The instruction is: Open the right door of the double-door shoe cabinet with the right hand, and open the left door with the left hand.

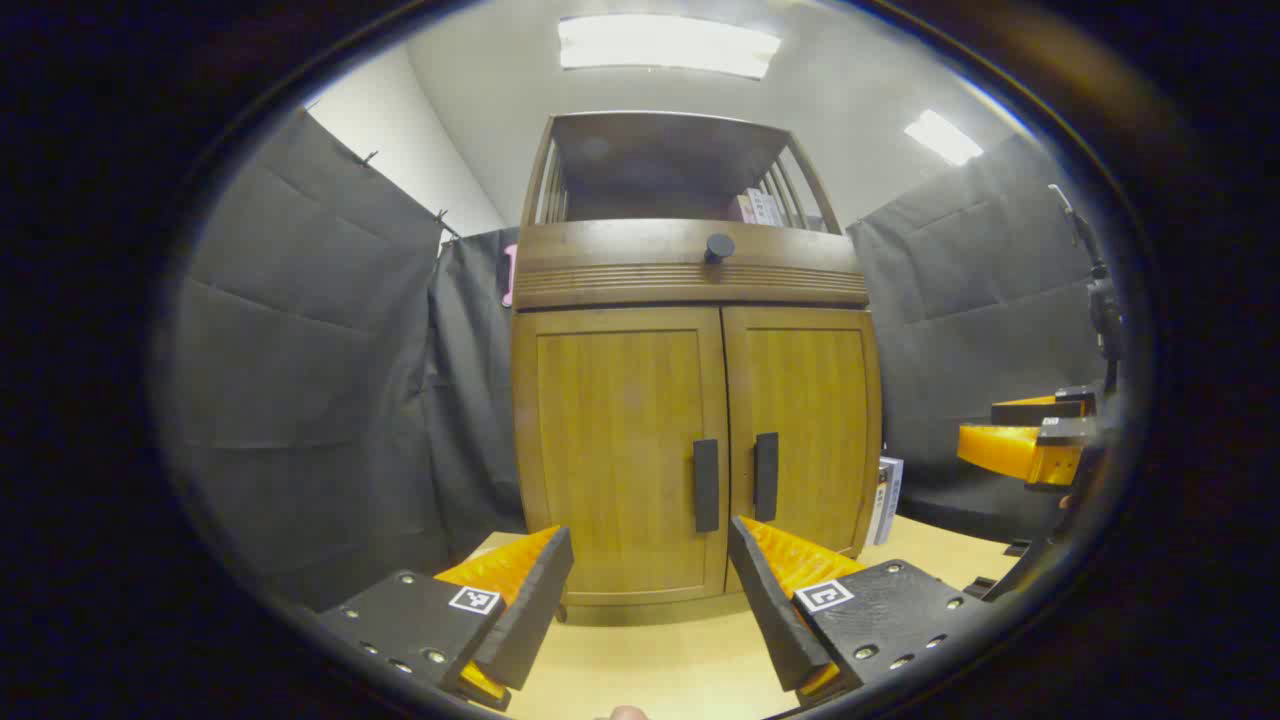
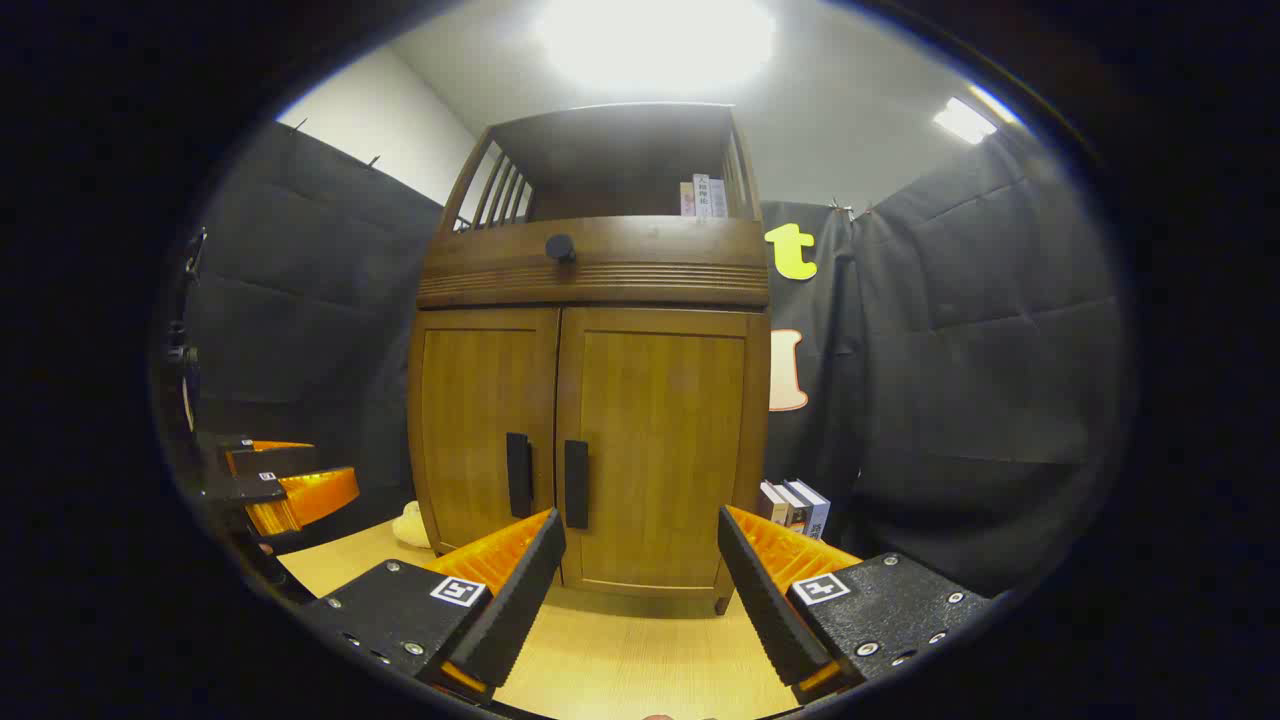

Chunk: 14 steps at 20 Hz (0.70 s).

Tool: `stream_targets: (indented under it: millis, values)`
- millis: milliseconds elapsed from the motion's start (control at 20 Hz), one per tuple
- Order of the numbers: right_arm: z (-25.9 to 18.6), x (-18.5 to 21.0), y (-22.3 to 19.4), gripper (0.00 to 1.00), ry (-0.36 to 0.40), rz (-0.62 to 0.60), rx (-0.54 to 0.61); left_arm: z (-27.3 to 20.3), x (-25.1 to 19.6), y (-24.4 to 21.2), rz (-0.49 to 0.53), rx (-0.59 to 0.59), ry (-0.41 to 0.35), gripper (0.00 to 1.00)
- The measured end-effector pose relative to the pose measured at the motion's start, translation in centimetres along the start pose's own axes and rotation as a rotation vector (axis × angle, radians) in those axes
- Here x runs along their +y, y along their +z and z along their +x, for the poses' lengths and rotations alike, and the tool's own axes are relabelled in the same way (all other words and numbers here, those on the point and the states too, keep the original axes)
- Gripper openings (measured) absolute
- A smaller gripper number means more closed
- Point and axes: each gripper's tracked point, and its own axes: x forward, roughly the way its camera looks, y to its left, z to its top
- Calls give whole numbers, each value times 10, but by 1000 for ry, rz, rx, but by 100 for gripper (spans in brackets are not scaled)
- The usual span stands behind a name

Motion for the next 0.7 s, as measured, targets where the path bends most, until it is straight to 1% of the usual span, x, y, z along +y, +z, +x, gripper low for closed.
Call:
stream_targets:
  millis: [100,250,300,350,400,550,600,700]
  values:
    - [3,10,-2,95,18,-16,9,-1,5,-1,-7,-1,28,96]
    - [8,28,-1,95,55,-13,1,-4,16,-7,-19,3,38,96]
    - [9,30,-1,95,61,-17,0,-6,18,-9,-23,4,37,90]
    - [9,32,-2,95,63,-24,0,-7,19,-8,-27,4,35,90]
    - [9,34,-2,95,65,-31,1,-6,19,-9,-30,4,35,84]
    - [9,39,-5,95,85,-39,11,-5,21,-7,-24,-5,46,84]
    - [10,39,-3,95,81,-34,4,-5,21,-6,-16,-9,49,96]
    - [11,38,-4,95,80,-21,-3,-5,18,-8,-13,-12,41,96]
